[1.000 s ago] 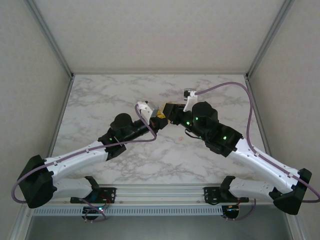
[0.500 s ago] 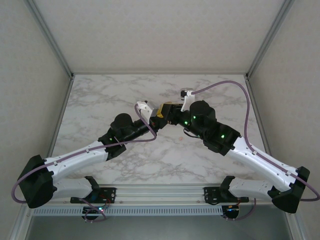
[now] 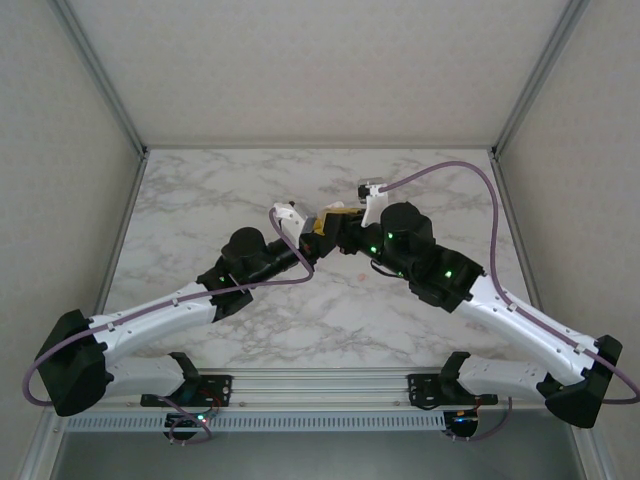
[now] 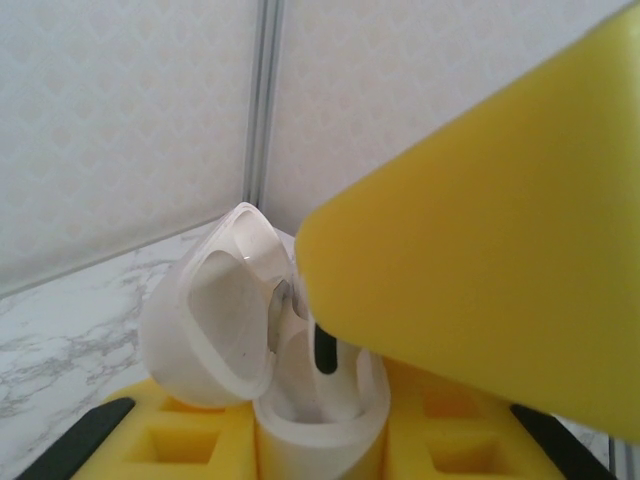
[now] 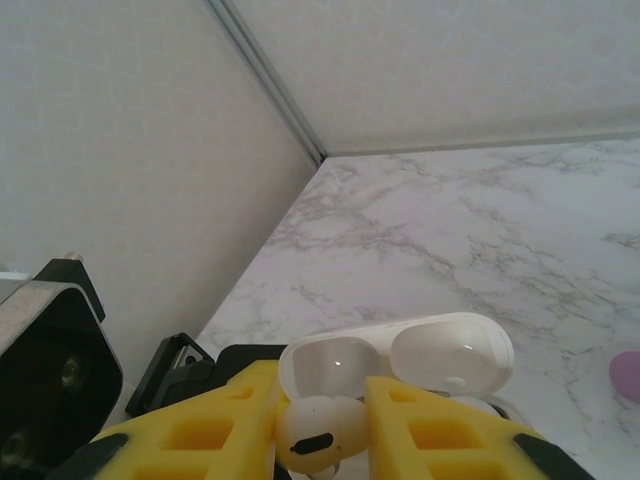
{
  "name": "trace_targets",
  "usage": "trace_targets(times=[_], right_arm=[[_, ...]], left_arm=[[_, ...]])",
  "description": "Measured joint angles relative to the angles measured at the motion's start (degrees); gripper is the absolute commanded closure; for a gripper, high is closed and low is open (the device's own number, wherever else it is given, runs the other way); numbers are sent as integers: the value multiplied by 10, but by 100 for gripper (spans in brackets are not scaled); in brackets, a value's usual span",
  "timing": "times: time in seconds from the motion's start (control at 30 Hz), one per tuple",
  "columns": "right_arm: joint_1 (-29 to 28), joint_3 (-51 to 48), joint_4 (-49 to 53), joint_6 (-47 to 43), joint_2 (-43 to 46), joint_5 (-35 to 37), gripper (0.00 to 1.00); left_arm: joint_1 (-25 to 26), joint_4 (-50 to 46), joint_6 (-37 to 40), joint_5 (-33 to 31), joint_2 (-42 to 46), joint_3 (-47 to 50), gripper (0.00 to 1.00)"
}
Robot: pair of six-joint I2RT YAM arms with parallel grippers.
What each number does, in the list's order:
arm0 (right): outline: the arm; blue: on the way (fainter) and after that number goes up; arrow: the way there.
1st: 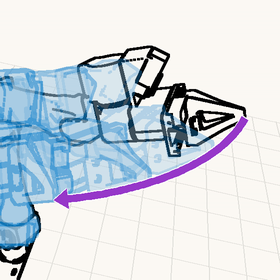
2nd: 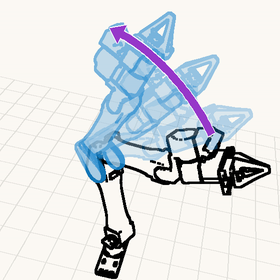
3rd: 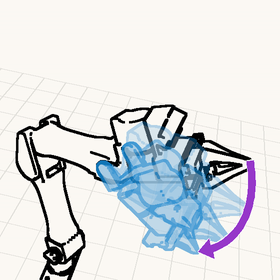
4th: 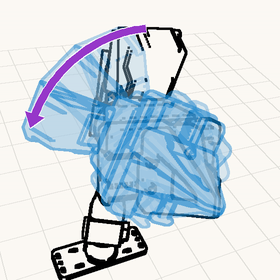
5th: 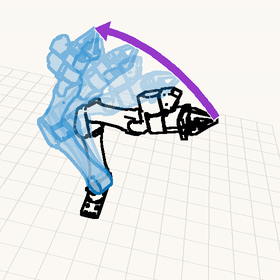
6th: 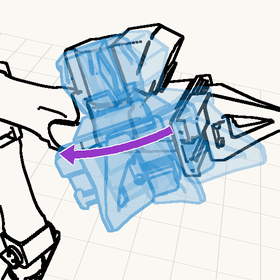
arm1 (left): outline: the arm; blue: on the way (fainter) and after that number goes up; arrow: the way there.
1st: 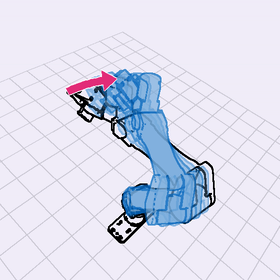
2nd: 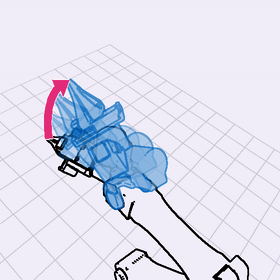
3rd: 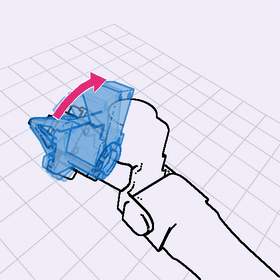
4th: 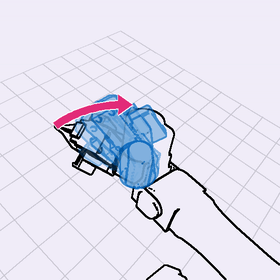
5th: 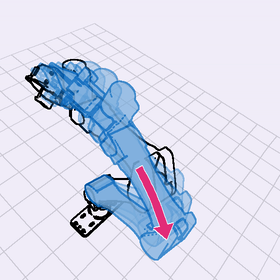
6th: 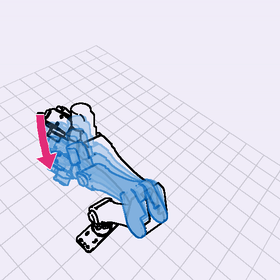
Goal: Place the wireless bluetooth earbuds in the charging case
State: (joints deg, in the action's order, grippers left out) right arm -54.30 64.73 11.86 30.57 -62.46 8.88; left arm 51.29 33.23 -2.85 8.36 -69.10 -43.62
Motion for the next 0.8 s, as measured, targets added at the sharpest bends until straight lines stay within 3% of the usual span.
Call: trace_targets(times=[0.57, 0.8], right_arm=[[0, 27, 41, -2, -10, 0, 66], [-2, 31, 47, 0, -11, -1, 58]], left_arm=[[0, -5, 5, 0, 0, -3, 98], [0, -10, 13, 0, 1, -4, 98]])
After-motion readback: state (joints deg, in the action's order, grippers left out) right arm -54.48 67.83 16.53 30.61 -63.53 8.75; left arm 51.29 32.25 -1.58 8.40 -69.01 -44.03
